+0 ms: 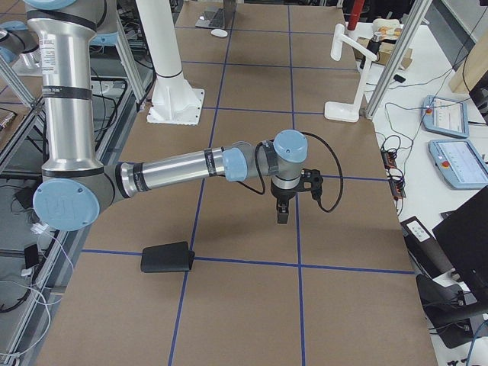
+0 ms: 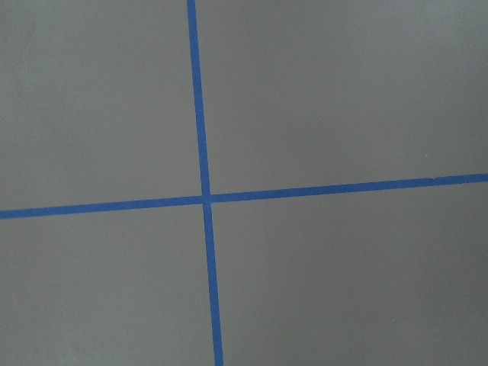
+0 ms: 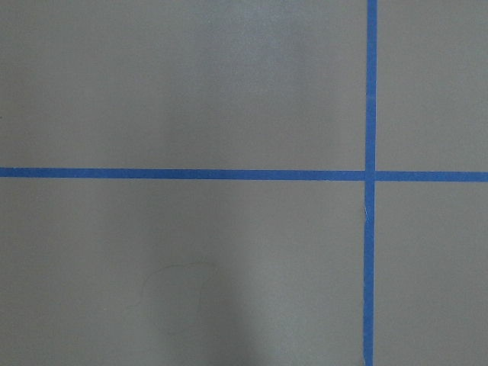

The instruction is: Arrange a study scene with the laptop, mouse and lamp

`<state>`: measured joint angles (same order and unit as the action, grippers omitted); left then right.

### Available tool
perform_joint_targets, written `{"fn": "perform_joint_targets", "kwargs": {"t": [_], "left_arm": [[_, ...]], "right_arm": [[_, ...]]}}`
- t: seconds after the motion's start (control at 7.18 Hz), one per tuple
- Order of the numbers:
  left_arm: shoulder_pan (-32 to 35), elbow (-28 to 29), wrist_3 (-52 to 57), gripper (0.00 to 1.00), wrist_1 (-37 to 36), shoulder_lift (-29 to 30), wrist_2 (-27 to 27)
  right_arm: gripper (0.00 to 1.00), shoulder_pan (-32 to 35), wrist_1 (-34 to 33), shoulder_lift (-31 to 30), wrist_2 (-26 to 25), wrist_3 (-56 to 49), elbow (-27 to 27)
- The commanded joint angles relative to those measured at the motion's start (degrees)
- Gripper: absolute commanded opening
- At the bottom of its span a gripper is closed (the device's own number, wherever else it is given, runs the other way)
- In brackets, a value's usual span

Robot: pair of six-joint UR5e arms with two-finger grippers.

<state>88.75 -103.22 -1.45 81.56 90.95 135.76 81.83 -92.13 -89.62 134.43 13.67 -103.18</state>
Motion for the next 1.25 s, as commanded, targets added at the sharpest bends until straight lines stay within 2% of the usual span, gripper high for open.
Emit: {"fn": "perform_joint_targets", "kwargs": {"t": [0.0, 0.7, 1.11], "left_arm": [[0.9, -2.6, -0.1, 1.00, 1.0, -3.7, 0.9], [0.9, -1.5, 0.1, 1.00, 1.5, -3.6, 1.0], [0.3, -1.4, -0.3, 1.00, 6.2, -3.4, 1.2]], "right_arm": [[0.99, 0.0, -0.1, 0.3, 0.0, 0.0, 0.5], [0.99, 0.0, 0.0, 0.3, 0.3, -0.1, 0.7], [0.99, 0.0, 0.0, 0.2, 0.4, -0.1, 0.3]]}}
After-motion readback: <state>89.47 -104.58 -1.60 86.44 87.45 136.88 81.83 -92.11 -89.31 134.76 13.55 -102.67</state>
